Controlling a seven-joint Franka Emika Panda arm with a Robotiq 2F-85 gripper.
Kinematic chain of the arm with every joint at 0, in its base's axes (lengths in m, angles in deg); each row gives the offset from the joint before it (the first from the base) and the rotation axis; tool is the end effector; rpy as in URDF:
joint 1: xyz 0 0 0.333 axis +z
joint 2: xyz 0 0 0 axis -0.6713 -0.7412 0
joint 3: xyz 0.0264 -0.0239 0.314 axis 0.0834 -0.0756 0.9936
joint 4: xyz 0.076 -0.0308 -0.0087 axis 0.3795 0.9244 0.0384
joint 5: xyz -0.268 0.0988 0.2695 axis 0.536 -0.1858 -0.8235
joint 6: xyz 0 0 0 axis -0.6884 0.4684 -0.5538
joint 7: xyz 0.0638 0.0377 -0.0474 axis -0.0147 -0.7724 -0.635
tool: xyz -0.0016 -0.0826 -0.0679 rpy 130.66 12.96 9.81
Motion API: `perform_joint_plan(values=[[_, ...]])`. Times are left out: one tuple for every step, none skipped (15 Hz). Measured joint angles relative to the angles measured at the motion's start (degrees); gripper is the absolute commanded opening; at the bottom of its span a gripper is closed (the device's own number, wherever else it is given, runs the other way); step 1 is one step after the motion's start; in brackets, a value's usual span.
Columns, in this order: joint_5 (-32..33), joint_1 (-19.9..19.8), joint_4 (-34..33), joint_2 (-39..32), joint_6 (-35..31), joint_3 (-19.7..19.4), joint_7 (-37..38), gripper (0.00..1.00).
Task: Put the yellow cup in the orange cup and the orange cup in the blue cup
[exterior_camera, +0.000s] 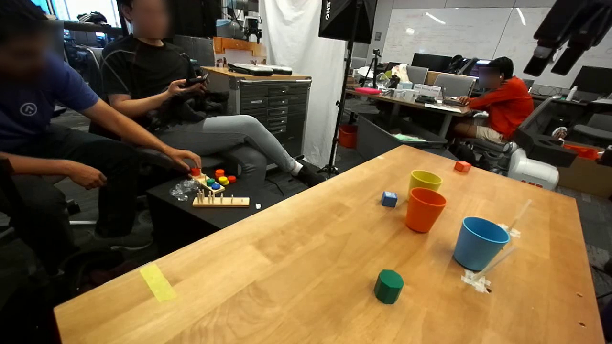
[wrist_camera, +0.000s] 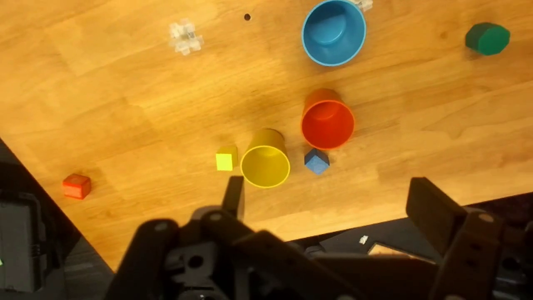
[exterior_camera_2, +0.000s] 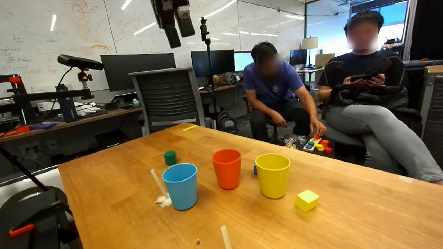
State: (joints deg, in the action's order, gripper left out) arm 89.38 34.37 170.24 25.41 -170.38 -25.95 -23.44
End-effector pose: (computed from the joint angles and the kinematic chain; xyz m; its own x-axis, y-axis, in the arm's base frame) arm 0.4549 -0.1216 0.5108 0.9546 -0.2291 0.1903 -0.2484 -0.9650 0.0844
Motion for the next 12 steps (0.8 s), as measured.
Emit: perform_joint_plan(values=[[0.0, -0.1, -0.1, -0.5, -1.0, 0.0, 2.3, 1.00], [0.0, -0.3, -0.2, -1.1, -2.1, 0.0, 4.5, 1.00], [0.0, -0.6, -0.4, -1.8, -3.2, 0.0, 6.6, 1.00], [0.0, -0.9, -0.7, -2.6, -4.0, 0.0, 8.5, 1.00], [0.0, -1.3, -1.2, -3.6, -4.7, 0.0, 10.4, 1.00], [0.0, -1.8, -1.9, -4.9, -5.4, 0.0, 12.5, 1.00], [0.1, -2.3, -2.7, -6.2, -6.2, 0.0, 14.7, 1.00], [0.1, -2.7, -3.8, -7.7, -6.6, 0.0, 17.0, 1.00], [0.1, -3.2, -5.2, -9.4, -6.8, 0.0, 19.4, 1.00], [0.1, -3.6, -6.7, -11.1, -7.0, 0.0, 21.7, 1.00], [0.2, -3.8, -8.2, -12.8, -7.1, 0.0, 23.7, 1.00], [0.4, -3.9, -9.7, -14.4, -7.1, -0.1, 25.4, 1.00]])
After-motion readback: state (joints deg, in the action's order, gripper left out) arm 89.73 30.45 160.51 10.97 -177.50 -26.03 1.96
